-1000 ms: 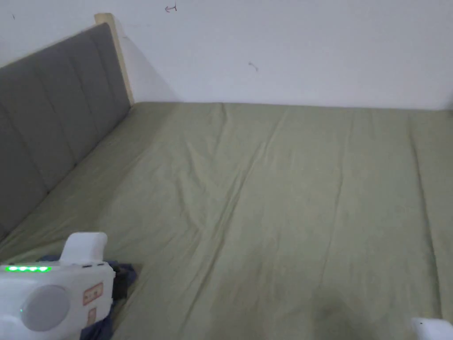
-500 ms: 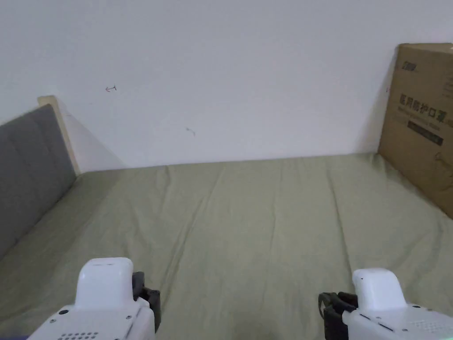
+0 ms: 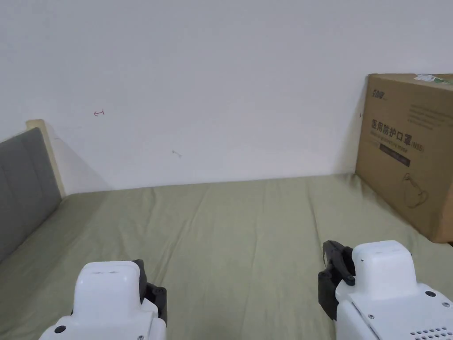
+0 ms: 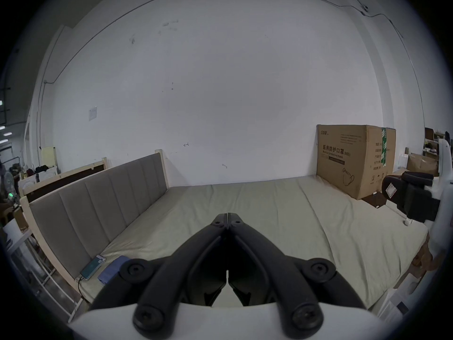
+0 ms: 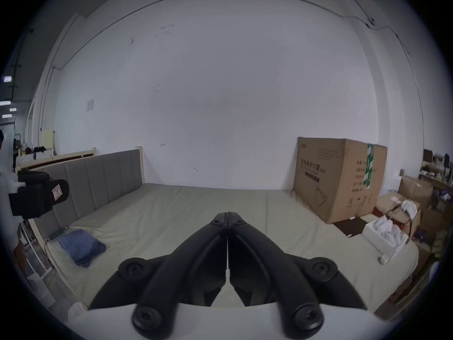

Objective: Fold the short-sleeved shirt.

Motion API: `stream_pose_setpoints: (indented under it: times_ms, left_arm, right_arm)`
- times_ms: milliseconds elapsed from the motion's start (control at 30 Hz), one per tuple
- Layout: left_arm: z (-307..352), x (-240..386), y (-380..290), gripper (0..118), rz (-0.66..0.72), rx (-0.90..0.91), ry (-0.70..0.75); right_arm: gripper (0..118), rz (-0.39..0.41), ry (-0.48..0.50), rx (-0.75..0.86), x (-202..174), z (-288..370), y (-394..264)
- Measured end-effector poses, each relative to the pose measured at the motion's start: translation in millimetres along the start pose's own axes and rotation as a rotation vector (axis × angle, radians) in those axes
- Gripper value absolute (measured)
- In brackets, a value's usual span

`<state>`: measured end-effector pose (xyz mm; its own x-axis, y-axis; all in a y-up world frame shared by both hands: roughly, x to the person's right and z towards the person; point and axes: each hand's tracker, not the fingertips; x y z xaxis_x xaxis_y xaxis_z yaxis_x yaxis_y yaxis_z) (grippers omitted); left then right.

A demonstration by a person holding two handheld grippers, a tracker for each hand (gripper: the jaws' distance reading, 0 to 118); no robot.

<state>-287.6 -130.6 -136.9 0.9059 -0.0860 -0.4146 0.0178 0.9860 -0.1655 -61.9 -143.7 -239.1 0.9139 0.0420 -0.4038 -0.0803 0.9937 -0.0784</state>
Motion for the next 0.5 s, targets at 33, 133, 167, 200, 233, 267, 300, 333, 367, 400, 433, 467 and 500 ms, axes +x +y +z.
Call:
stream_pose_setpoints:
  times_ms: [33, 133, 167, 200, 233, 267, 300, 333, 367, 400, 433, 467, 500]
  left_arm:
    - [0.0, -0.3, 0.2, 0, 0.006, -0.001, 0.0]
    - [-1.1, -1.2, 1.3, 0, 0.005, 0.004, 0.005]
    - [-1.5, -1.6, 1.8, 0, 0.002, 0.007, 0.008]
    - [-2.0, -2.0, 2.7, 0, 0.007, 0.007, 0.014]
    - [-2.0, -2.1, 3.6, 0, 0.013, 0.006, 0.017]
    - [-2.2, -3.0, 3.6, 0, 0.019, 0.007, 0.01]
    - [-2.4, -2.8, 3.5, 0, 0.025, 0.008, 0.008]
    - [-2.8, -2.2, 3.3, 0, 0.024, 0.009, 0.012]
    - [-3.3, -1.0, 2.9, 0, 0.018, 0.012, 0.013]
    - [-4.1, 0.5, 2.1, 0, 0.012, 0.013, 0.019]
    - [-5.0, 1.6, 1.5, 0, 0.002, 0.011, 0.025]
    - [-5.7, 1.9, 0.9, 0, -0.002, 0.01, 0.025]
    - [-6.1, 2.2, 0.2, 1, -0.001, 0.009, 0.028]
  right_arm:
    - [0, 0.003, -0.002, 0.005, 0.7, 1.5, -0.7]
    - [0, -0.026, 0.003, -0.018, 3.3, -0.1, -0.3]
    - [0, -0.031, 0.006, -0.02, 4.7, -0.1, -1.8]
    - [0, -0.03, 0.0, -0.02, 4.5, -0.4, -2.2]
    - [0, -0.023, -0.009, -0.024, 4.4, -1.0, -2.6]
    - [0, -0.015, -0.016, -0.023, 4.4, -1.4, -3.2]
    - [0, -0.013, -0.018, -0.025, 4.8, -1.6, -3.6]
    - [0, -0.015, -0.019, -0.028, 5.5, -2.5, -3.6]
    - [0, -0.018, -0.018, -0.029, 6.2, -3.0, -3.8]
    - [0, -0.022, -0.018, -0.029, 6.6, -2.9, -3.9]
    - [0, -0.025, -0.02, -0.029, 6.9, -2.5, -3.9]
    - [0, -0.024, -0.02, -0.03, 7.3, -2.9, -3.8]
    - [0, -0.024, -0.021, -0.03, 7.6, -3.1, -3.8]
